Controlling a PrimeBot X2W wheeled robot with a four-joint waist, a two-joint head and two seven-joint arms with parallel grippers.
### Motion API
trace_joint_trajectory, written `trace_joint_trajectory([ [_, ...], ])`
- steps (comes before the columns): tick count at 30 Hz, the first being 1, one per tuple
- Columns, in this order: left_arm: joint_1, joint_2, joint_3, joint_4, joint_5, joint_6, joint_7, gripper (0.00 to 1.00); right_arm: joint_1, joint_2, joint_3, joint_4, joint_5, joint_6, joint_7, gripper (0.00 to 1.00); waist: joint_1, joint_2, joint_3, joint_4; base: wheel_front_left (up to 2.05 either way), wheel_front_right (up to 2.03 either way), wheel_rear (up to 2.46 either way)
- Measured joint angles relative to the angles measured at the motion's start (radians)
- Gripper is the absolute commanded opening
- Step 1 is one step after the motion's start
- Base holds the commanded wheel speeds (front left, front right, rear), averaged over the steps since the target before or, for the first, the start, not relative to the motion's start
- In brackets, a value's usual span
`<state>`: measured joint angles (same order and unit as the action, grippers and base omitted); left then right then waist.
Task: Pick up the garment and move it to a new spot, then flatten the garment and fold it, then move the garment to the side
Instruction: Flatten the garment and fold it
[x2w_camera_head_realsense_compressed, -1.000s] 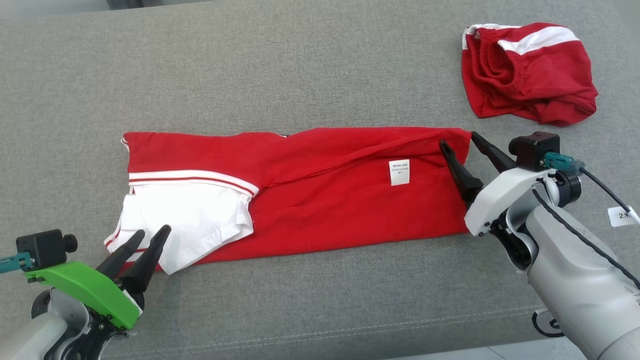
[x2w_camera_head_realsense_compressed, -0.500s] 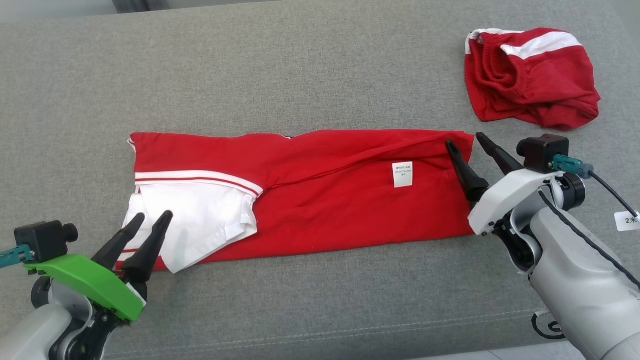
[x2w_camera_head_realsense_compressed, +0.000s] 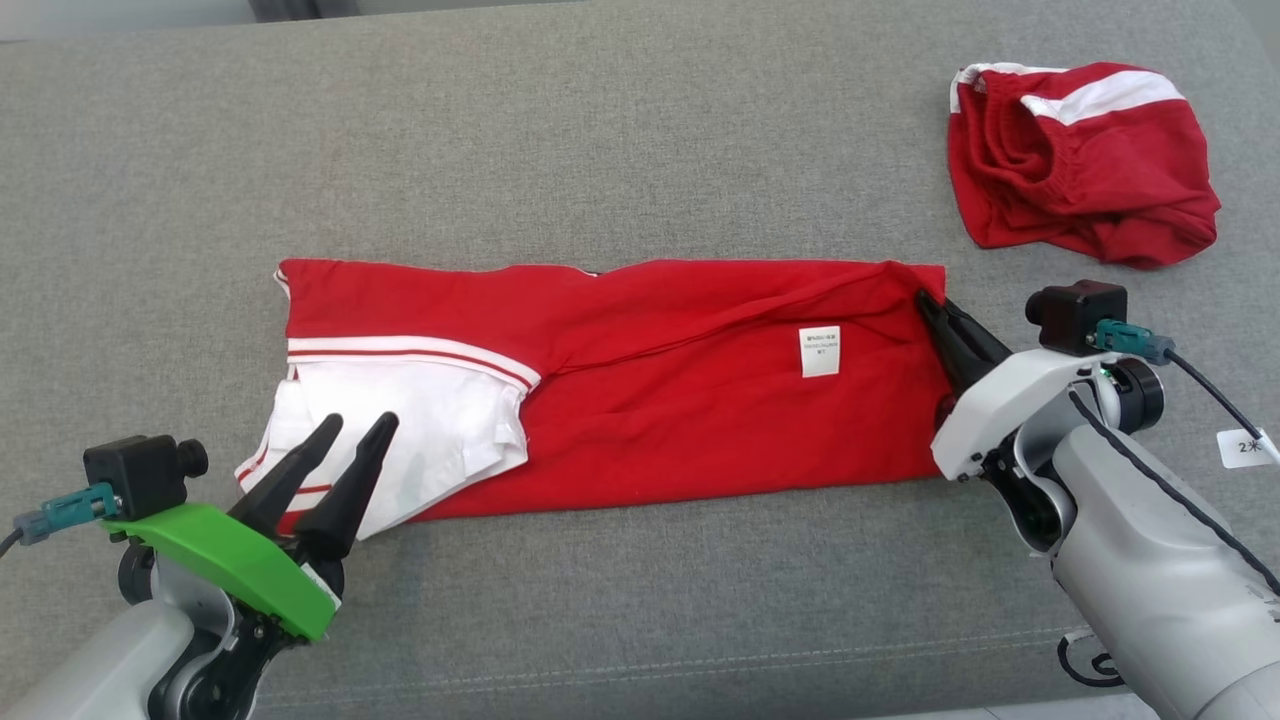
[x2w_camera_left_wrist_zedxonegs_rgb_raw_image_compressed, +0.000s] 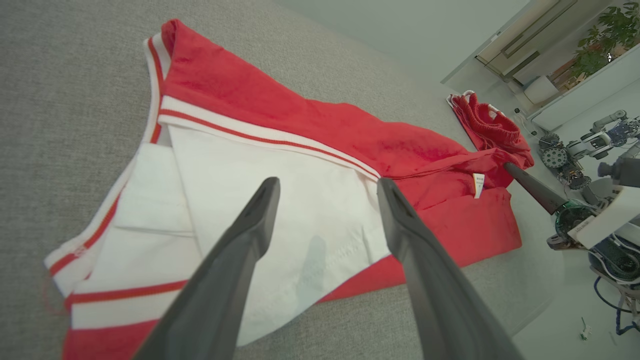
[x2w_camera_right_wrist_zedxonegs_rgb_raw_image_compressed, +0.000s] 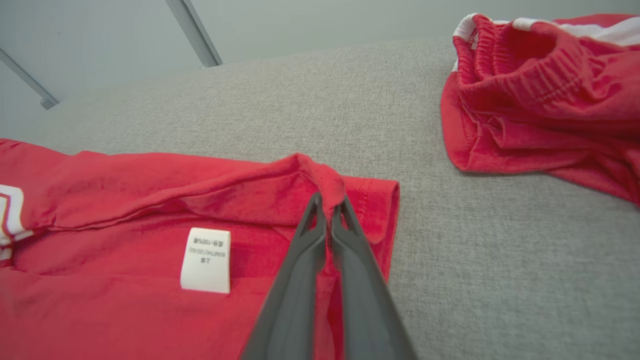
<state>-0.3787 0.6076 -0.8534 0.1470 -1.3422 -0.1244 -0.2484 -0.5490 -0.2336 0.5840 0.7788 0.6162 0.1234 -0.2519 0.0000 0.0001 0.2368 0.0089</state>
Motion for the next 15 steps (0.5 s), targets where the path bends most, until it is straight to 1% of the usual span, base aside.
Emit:
trace_joint_trajectory([
  [5, 0.001, -0.021, 0.01, -0.002, 0.001, 0.0, 0.0, 1.0, 0.0, 0.001, -0.002, -0.009, -0.001, 0.0, 0.0, 0.0, 0.0, 0.0, -0.003, 0.0, 0.0, 0.0, 0.0],
  [11, 0.005, -0.049, 0.037, -0.009, 0.008, 0.0, 0.0, 1.0, 0.009, -0.01, -0.021, -0.084, -0.024, 0.0, 0.0, 0.0, 0.0, 0.0, -0.007, -0.004, 0.0, 0.0, 0.0],
  [12, 0.006, -0.051, 0.042, -0.01, 0.008, 0.0, 0.0, 1.0, 0.014, -0.015, -0.02, -0.088, -0.031, 0.0, 0.0, 0.1, 0.0, 0.0, -0.007, -0.005, 0.0, 0.0, 0.0],
  [14, 0.01, -0.052, 0.048, -0.01, 0.008, 0.0, 0.0, 1.0, 0.035, -0.024, -0.017, -0.092, -0.038, 0.0, 0.0, 0.18, 0.0, 0.0, -0.007, -0.007, 0.0, 0.0, 0.0],
  [15, 0.018, -0.052, 0.053, -0.01, 0.009, 0.0, 0.0, 1.0, 0.06, -0.031, -0.004, -0.082, -0.046, 0.0, 0.0, 0.2, 0.0, 0.0, -0.007, -0.01, 0.0, 0.0, 0.0],
])
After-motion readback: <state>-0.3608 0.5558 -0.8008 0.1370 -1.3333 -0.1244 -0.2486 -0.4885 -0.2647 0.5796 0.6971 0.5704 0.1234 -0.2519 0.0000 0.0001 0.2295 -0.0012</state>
